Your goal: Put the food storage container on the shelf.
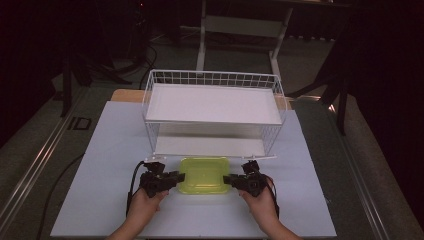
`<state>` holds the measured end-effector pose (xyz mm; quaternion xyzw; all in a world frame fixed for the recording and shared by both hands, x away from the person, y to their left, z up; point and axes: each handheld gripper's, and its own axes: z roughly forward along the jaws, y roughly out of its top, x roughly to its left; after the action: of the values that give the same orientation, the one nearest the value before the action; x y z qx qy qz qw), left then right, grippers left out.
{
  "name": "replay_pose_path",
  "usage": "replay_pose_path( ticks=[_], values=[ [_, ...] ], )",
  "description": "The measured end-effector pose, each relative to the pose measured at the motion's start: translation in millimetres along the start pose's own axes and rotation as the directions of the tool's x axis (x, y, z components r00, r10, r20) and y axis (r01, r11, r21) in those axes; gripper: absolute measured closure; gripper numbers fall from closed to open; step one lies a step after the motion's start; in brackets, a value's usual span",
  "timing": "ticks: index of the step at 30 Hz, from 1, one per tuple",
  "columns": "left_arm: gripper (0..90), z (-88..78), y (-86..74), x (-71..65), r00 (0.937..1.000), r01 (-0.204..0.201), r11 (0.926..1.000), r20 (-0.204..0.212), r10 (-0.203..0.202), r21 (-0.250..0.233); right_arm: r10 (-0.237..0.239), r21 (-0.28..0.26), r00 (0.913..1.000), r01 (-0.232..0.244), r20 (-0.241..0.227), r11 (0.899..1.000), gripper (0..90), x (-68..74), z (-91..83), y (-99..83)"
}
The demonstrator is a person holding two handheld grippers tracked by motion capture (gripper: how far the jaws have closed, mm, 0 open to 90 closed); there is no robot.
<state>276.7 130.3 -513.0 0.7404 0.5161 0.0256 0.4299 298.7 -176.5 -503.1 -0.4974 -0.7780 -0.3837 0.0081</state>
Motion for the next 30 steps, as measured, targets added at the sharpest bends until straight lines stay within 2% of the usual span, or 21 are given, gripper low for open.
replay_pose_path(
  ticks=[1, 7, 13, 15, 16, 18, 19, 20, 21, 25, 27, 29, 30],
  values=[
    [71.5, -1.0, -1.1, -0.9, 0.9999, -0.011, 0.9999, 0.000, 0.011, -0.002, -0.004, 0.000, 1.0000, 0.004, -0.002, 1.000, 72.8, 0.3, -0.5, -0.7],
    [72.3, -2.2, -4.3, -2.5, 0.9999, -0.011, 0.9998, 0.000, 0.011, -0.015, -0.013, -0.011, 0.9999, 0.013, 0.004, 1.000, 73.4, 2.0, -1.3, -2.8],
    [74.8, -5.2, -6.5, -7.0, 0.9999, 0.016, 0.9998, -0.001, -0.016, -0.008, 0.014, -0.006, 0.9998, -0.014, -0.016, 1.000, 75.9, 2.0, -3.0, -5.2],
    [77.1, -6.4, -7.8, -10.3, 1.0000, 0.004, 1.0000, -0.003, -0.004, -0.002, 0.020, -0.013, 0.9997, -0.020, -0.017, 1.000, 78.7, 2.2, -4.2, -6.5],
    [77.1, -6.8, -9.1, -13.4, 0.9997, -0.005, 1.0000, -0.023, 0.005, -0.005, 0.020, -0.013, 0.9997, -0.020, -0.017, 1.000, 78.7, 2.2, -4.2, -6.5],
    [78.3, -7.0, -9.9, -16.2, 0.9995, -0.006, 0.9999, -0.031, 0.006, -0.014, 0.005, -0.022, 1.0000, -0.005, -0.007, 1.000, 79.1, 2.6, -5.1, -6.9],
    [78.9, -8.3, -7.8, -14.8, 0.9997, 0.020, 0.9992, -0.012, -0.020, -0.035, 0.012, -0.024, 0.9998, -0.012, -0.013, 1.000, 79.1, 2.1, -6.1, -6.8],
    [79.4, -8.3, -7.8, -14.8, 0.9997, 0.020, 0.9992, -0.012, -0.020, -0.035, 0.012, -0.024, 0.9998, -0.012, -0.013, 1.000, 79.1, 2.1, -6.1, -6.8],
    [79.6, -10.0, -2.9, -15.8, 0.9998, 0.019, 0.9983, -0.008, -0.019, -0.055, 0.011, -0.035, 0.9998, -0.011, -0.014, 0.999, 79.1, 2.1, -8.1, -5.6],
    [79.8, -10.3, 7.9, -17.5, 0.9999, 0.014, 0.9971, -0.004, -0.014, -0.074, 0.013, -0.059, 0.9999, -0.014, -0.011, 0.998, 79.2, 1.7, -13.9, 0.5],
    [79.8, -9.2, 16.6, -18.3, 0.9999, 0.012, 0.9966, -0.003, -0.012, -0.082, 0.015, -0.077, 0.9999, -0.015, -0.006, 0.997, 79.2, 0.8, -18.4, 6.5],
    [79.8, -7.2, 25.6, -17.5, 0.9996, 0.029, 0.9963, 0.005, -0.028, -0.081, 0.019, -0.107, 0.9998, -0.018, 0.008, 0.994, 79.3, -1.2, -23.7, 16.6],
    [79.7, -5.8, 32.7, -19.1, 0.9998, 0.021, 0.9953, 0.003, -0.021, -0.095, 0.019, -0.117, 0.9997, -0.017, 0.014, 0.993, 79.3, -1.6, -25.3, 19.9]
  ],
)
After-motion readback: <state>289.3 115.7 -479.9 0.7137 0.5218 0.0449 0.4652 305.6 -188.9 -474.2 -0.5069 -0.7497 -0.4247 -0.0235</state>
